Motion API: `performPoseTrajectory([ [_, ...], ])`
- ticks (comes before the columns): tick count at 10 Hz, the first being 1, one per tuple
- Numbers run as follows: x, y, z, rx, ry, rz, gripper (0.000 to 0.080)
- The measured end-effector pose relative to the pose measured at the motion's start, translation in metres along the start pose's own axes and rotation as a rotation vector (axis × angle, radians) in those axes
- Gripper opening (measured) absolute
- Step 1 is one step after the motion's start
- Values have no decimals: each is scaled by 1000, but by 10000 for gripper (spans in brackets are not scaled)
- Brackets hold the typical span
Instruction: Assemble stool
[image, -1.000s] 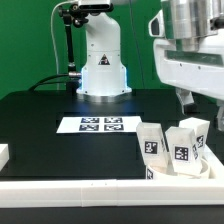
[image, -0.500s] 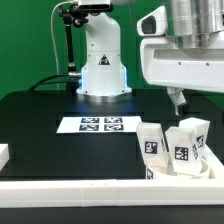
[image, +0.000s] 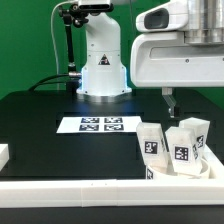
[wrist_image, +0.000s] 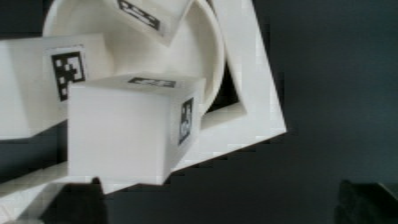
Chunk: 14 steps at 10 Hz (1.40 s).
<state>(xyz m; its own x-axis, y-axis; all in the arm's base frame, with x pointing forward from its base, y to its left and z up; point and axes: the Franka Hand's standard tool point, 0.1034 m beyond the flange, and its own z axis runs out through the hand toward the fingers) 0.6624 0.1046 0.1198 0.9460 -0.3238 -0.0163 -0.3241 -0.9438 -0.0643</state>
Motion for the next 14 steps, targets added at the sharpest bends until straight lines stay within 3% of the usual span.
performPoseTrajectory([
  [3, 1, 3, 0, -6, 2, -206, 649],
  [6, 4, 3, 0, -34, 41, -554, 649],
  [9, 7, 12, 5, -43, 47, -785, 649],
  [13, 6, 17, 9, -86, 39, -1100, 649],
  [14, 4, 17, 12, -87, 36, -1110, 649],
])
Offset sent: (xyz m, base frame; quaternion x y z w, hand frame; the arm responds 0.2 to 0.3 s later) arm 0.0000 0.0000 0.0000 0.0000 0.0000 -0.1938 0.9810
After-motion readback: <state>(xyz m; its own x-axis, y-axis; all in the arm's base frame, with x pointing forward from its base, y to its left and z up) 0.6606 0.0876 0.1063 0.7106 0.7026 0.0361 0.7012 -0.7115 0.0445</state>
